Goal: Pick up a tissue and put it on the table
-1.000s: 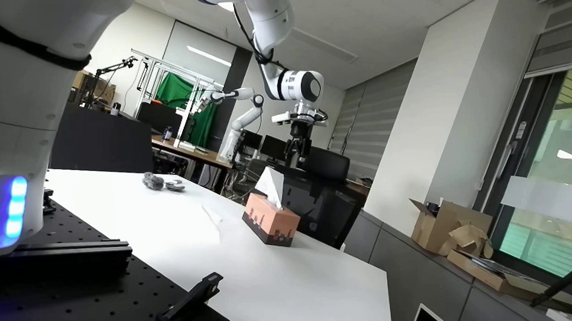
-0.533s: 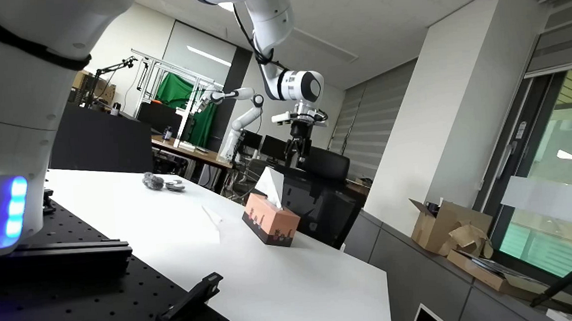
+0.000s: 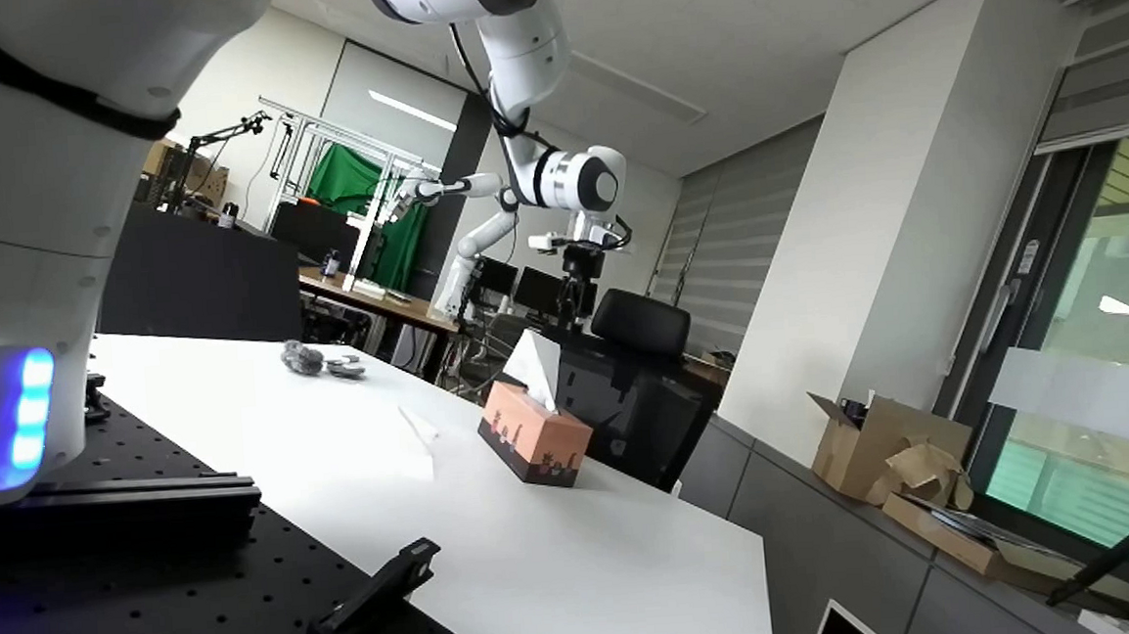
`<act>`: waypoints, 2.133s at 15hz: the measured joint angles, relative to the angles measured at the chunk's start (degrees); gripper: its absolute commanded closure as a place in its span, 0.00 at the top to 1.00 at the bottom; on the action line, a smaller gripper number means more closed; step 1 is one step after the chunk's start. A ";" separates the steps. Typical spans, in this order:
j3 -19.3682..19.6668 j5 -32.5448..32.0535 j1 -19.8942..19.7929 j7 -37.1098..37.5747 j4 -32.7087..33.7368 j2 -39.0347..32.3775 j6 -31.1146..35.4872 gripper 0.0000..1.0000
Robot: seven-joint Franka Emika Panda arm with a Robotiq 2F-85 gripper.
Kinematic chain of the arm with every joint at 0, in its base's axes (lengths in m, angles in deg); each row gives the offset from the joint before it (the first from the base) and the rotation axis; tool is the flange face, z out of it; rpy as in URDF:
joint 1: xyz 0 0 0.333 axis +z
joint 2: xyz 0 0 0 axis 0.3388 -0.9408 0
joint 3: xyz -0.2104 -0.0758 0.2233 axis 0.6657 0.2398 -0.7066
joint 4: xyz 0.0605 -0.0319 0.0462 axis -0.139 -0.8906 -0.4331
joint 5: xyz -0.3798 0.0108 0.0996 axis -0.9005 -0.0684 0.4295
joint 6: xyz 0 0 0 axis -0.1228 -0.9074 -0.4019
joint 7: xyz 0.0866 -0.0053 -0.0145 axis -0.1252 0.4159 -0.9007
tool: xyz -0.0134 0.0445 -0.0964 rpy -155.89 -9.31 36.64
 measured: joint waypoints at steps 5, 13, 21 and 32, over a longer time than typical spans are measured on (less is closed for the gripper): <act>-0.15 0.47 4.21 6.66 4.32 -3.55 0.67 1.00; 1.72 -2.57 6.75 13.54 11.89 -9.09 0.32 1.00; 1.70 -4.73 6.75 14.21 21.31 -14.09 -15.48 0.53; 1.75 -5.32 6.57 14.20 29.10 -17.96 -21.17 0.00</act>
